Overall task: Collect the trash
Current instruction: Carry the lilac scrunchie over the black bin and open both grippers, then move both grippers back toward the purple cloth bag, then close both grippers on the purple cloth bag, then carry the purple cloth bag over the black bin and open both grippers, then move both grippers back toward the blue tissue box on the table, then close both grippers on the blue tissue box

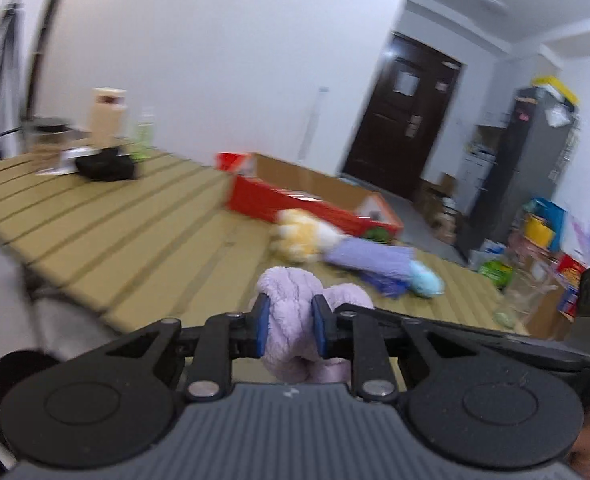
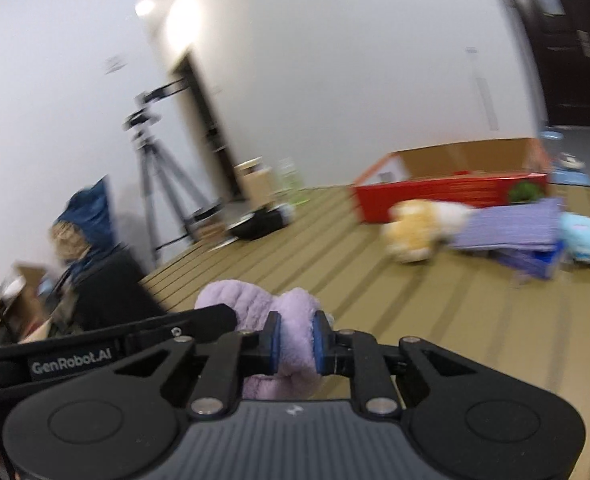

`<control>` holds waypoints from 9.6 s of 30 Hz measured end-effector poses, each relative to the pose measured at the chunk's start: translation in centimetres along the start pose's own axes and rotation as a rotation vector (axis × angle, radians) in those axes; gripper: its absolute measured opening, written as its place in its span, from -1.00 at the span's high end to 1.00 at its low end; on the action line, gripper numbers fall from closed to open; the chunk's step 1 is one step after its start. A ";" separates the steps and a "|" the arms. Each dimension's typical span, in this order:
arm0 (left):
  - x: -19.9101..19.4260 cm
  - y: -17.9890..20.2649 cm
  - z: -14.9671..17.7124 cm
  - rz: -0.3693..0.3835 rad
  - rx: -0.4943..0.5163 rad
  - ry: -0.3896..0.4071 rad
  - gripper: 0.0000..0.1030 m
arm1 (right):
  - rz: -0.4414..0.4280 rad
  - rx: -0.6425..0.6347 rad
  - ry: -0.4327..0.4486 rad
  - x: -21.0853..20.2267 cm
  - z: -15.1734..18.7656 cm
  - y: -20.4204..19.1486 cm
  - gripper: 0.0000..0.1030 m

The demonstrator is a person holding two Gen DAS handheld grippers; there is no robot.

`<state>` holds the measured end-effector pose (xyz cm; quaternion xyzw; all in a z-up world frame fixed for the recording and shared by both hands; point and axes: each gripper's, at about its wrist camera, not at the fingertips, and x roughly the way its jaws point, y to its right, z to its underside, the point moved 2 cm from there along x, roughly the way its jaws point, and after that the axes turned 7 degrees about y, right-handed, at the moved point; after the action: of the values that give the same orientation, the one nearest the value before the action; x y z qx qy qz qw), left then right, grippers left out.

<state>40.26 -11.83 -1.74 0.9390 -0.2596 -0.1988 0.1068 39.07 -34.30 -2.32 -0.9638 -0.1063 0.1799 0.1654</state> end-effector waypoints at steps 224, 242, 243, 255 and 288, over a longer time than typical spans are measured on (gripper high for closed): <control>-16.2 -6.0 -2.0 -0.430 0.118 0.195 -0.88 | -0.026 -0.398 0.104 -3.2 -0.4 -16.5 -0.53; -2.1 13.9 2.6 -0.054 0.265 0.104 -0.95 | 0.365 -0.167 0.242 -19.4 -0.8 7.4 -0.63; -0.7 14.3 2.8 -0.025 0.277 0.093 -0.95 | 0.373 -0.162 0.239 -18.7 -0.9 8.5 -0.62; 26.6 16.4 0.0 0.193 0.278 -0.127 -0.31 | 0.348 0.112 0.076 -2.2 -4.7 22.7 0.12; 21.6 9.6 -2.9 0.181 -0.003 -0.168 0.68 | 0.277 0.259 0.071 2.4 -5.7 18.8 0.69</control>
<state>54.23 -31.12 -3.04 0.8915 -0.3511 -0.2669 0.1037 46.17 -52.63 -4.75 -0.9457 0.0570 0.1792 0.2652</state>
